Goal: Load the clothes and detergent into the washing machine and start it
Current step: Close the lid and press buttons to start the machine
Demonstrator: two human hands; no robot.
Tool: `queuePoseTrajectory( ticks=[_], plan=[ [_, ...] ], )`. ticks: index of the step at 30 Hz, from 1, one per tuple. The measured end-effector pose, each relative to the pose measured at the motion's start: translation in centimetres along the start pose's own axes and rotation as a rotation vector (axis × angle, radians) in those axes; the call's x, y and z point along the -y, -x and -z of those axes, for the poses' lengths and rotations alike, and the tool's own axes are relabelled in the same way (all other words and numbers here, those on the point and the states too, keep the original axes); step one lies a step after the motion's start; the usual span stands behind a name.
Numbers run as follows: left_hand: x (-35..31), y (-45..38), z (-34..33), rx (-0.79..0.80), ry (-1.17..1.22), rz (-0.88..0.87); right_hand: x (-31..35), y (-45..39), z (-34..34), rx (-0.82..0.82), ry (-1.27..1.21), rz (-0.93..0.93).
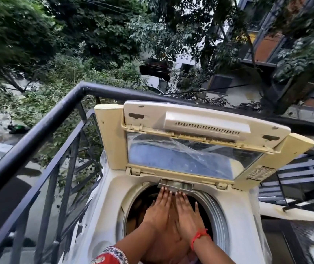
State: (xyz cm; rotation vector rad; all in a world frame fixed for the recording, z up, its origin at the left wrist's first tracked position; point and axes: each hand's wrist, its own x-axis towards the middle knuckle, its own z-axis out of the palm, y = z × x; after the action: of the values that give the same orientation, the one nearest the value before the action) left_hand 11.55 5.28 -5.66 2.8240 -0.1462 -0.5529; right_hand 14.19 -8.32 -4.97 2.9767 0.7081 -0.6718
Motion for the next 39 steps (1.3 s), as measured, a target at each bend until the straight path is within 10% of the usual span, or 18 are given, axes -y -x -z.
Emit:
queuePoseTrajectory(
  ticks=[21,26,30,32,39],
  plan=[
    [-2.3,-1.0,5.1,0.163,0.161,0.164,0.4,-1.1,7.1,0.085,-0.105,0.009],
    [-2.9,4.9,17.3,-0.365,0.144,0.066,1.4,3.8,18.7,-0.289,-0.148,0.2],
    [-4.6,9.7,25.3,-1.059,0.277,-0.344,1.7,8.6,27.0,-1.085,-0.304,0.313],
    [-5.0,9.3,27.8,-1.201,0.179,-0.286,1.4,8.6,29.6,-1.271,-0.257,0.259],
    [-2.7,4.7,29.9,-0.764,0.022,0.037,-2.9,5.0,29.9,-0.769,-0.249,0.011]
  ],
)
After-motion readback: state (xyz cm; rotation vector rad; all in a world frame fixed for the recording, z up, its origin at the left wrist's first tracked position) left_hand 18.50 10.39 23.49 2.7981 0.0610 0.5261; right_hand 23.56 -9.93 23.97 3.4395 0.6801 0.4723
